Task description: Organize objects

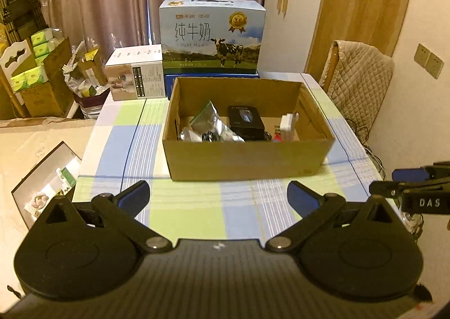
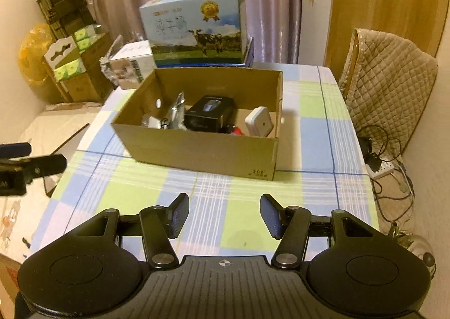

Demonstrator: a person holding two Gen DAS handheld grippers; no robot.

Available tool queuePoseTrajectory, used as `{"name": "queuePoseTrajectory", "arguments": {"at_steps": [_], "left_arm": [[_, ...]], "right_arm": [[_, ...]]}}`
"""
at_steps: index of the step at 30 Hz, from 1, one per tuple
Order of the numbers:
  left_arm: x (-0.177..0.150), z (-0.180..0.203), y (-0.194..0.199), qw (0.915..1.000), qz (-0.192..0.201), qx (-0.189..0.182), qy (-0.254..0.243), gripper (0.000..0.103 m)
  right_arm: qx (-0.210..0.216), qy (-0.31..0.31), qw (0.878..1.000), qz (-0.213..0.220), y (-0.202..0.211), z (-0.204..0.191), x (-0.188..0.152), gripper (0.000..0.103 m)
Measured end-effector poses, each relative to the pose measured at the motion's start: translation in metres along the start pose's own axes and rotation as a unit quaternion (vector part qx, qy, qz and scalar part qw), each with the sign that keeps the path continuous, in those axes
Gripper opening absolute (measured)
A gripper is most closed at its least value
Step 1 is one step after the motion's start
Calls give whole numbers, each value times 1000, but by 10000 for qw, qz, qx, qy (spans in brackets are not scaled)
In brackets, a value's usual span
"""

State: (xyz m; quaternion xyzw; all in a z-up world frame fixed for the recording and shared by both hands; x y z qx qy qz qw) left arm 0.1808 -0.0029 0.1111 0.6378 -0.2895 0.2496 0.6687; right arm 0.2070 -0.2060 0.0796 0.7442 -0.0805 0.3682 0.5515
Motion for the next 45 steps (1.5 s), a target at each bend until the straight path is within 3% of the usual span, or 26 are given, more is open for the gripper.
{"name": "queuePoseTrajectory", "arguments": {"at_steps": [10, 21, 45], "left_arm": [[-54, 13, 57, 9993, 339, 140, 41, 102], [-100, 27, 87, 9992, 349, -36, 212, 102], [-119, 44, 84, 9995, 293, 83, 78, 102]], "right_arm": [[-96, 54, 9989, 454, 53, -28, -46, 54], [-62, 8, 9976, 683, 86, -47, -96, 54], [-171, -34, 9968, 777, 93, -45, -124, 54]]}}
Point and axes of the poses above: each gripper's, at about its wrist camera, not at the fingertips, and y roughly against the way its jaws point, z to its right, x to its top, the point moved 2 cm from there along -y, roughly the way its jaws point, and after that the axes turned 1 degree about x, right-handed, at the moved point
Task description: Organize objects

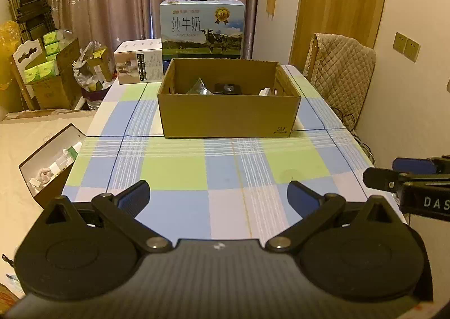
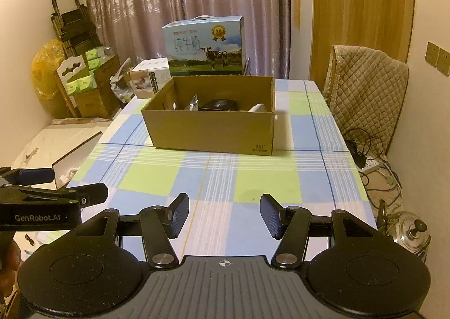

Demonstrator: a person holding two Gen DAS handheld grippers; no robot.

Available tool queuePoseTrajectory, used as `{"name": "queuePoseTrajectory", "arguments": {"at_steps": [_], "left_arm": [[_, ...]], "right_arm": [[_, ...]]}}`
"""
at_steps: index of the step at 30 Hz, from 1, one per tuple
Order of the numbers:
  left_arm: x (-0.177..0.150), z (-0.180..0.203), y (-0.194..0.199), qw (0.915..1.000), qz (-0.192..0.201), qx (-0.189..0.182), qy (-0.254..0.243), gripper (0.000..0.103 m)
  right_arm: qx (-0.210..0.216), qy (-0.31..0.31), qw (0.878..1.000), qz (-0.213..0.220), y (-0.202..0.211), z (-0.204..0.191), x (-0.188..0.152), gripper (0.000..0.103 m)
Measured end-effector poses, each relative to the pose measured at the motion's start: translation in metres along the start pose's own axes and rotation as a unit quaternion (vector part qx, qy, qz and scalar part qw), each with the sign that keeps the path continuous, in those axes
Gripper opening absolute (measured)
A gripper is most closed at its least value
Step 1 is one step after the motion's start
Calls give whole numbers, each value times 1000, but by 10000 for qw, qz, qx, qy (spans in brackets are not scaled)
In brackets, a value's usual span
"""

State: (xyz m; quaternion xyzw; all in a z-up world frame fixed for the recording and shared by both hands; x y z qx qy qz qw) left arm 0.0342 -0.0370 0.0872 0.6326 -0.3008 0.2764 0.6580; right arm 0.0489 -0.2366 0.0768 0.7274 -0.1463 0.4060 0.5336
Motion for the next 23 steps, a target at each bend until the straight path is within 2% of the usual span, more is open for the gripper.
{"name": "queuePoseTrajectory", "arguments": {"at_steps": [23], "left_arm": [[4, 4, 3, 9998, 91, -167, 5, 102]], "right_arm": [[-23, 34, 10000, -20, -2, 1, -1, 54]]}}
Point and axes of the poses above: each gripper's, at about its wrist camera, not at the fingertips, and y roughly against the way its jaws point, z to its right, x to its top, the point moved 2 cm from there along -y, roughly the way its jaws point, and after that the axes turned 1 degree about x, right-handed, at the moved point
